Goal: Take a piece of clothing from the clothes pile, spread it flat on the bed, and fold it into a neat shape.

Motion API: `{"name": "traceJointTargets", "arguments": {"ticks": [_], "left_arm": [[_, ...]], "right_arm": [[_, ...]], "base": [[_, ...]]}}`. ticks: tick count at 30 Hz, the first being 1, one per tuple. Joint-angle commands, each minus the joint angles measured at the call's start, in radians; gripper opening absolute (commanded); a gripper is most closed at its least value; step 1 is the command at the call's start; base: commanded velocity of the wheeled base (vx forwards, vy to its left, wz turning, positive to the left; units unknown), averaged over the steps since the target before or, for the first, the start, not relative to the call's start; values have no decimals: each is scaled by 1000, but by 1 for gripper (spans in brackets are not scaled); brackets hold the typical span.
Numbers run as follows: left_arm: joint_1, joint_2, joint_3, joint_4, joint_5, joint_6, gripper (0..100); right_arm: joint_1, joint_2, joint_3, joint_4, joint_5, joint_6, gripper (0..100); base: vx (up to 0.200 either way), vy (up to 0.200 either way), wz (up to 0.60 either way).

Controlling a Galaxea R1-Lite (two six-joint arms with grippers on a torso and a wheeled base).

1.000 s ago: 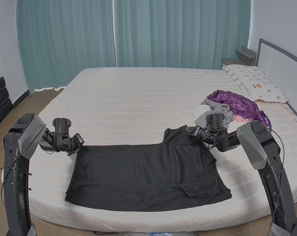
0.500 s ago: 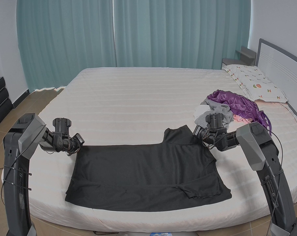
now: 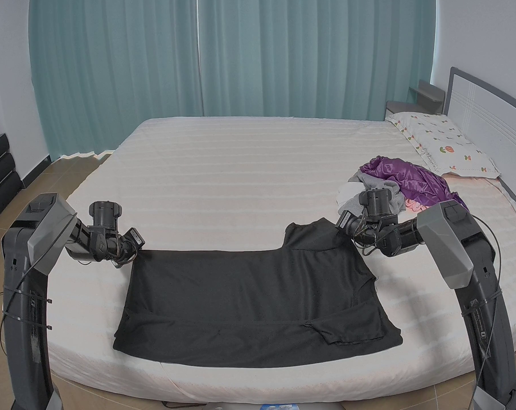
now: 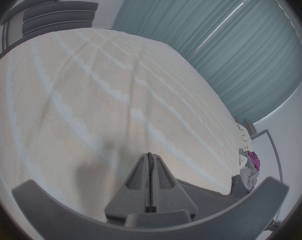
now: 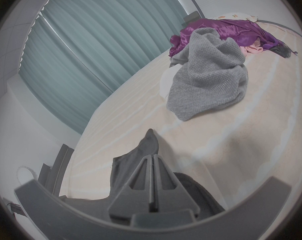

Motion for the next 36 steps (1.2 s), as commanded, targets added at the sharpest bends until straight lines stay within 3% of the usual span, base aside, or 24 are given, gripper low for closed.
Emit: {"name": "traceJointTargets", "arguments": {"ticks": [1, 36], "left_arm": [[4, -25, 5, -2, 5, -25, 0], [15, -91, 116, -95, 7, -35, 0]], "right_arm": [[-3, -70, 58, -1, 0, 2, 0], [-31, -223, 384, -176, 16, 39, 0]], "base": [[0, 0, 0], [0, 0, 0]]}}
